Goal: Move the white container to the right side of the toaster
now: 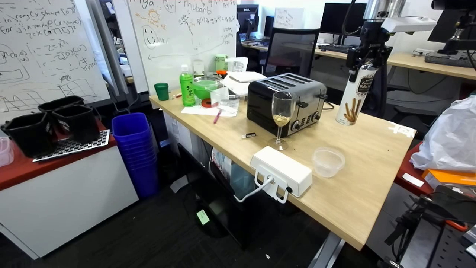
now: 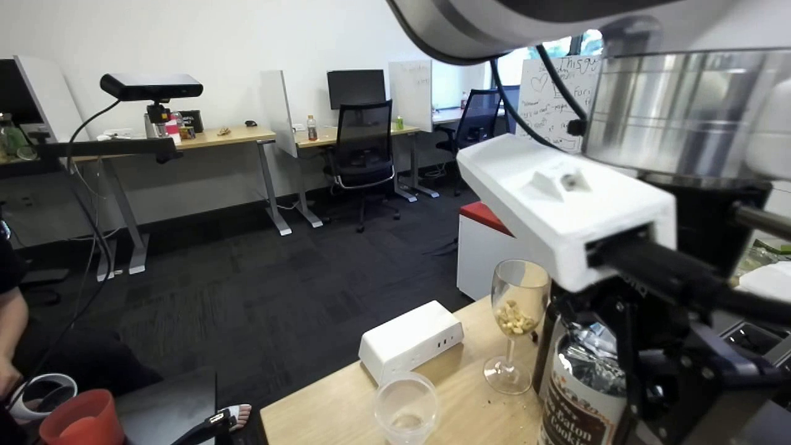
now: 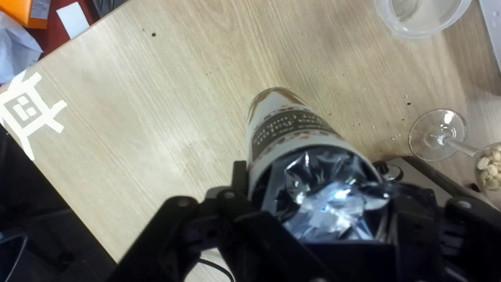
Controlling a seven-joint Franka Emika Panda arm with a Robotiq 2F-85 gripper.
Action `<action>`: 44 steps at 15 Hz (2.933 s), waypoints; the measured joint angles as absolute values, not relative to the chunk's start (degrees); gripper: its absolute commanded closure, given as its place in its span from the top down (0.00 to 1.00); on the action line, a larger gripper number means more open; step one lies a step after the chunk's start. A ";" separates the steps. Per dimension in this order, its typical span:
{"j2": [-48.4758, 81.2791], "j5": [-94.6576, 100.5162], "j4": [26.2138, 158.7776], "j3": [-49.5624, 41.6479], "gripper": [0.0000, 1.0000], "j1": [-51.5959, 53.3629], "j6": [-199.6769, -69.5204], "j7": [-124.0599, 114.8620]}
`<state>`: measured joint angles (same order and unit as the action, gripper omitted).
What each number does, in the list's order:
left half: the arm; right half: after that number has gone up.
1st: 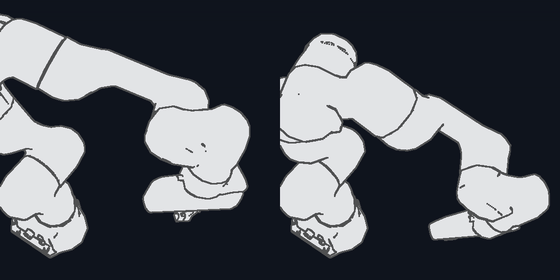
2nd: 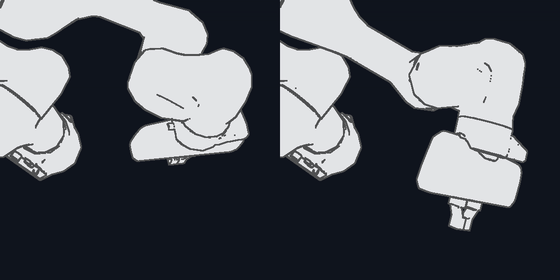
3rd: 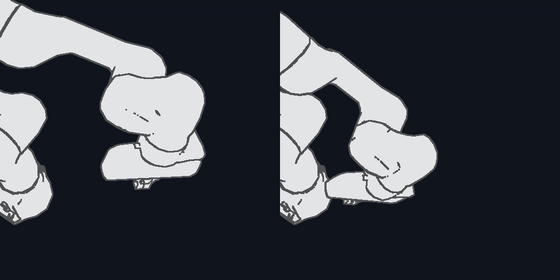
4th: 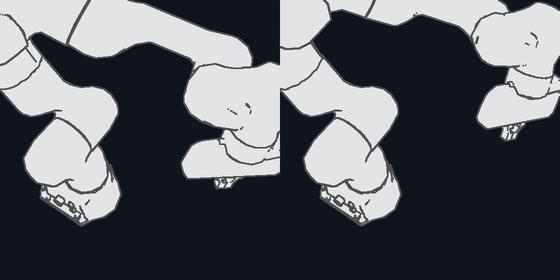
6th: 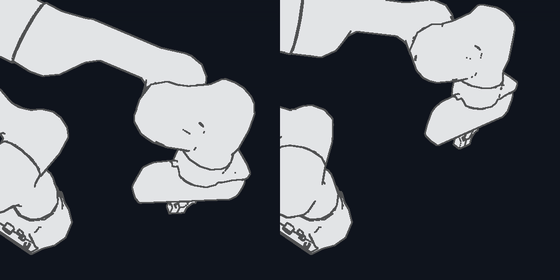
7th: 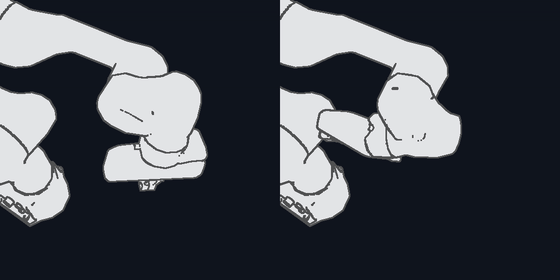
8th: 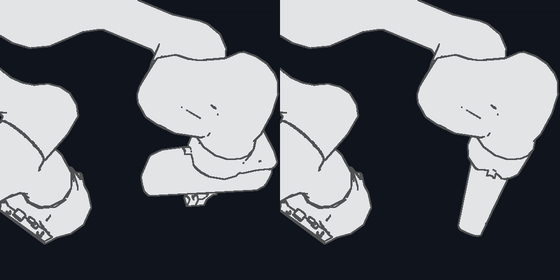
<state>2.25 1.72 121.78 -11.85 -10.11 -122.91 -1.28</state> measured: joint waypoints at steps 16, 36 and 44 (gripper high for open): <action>19.61 1.42 102.94 -13.25 0.44 -14.57 -116.79 -0.90; 40.63 -1.39 73.68 -13.35 0.44 -18.69 -109.83 -3.48; 46.56 -3.23 64.44 -12.80 0.44 -19.83 -107.79 -8.65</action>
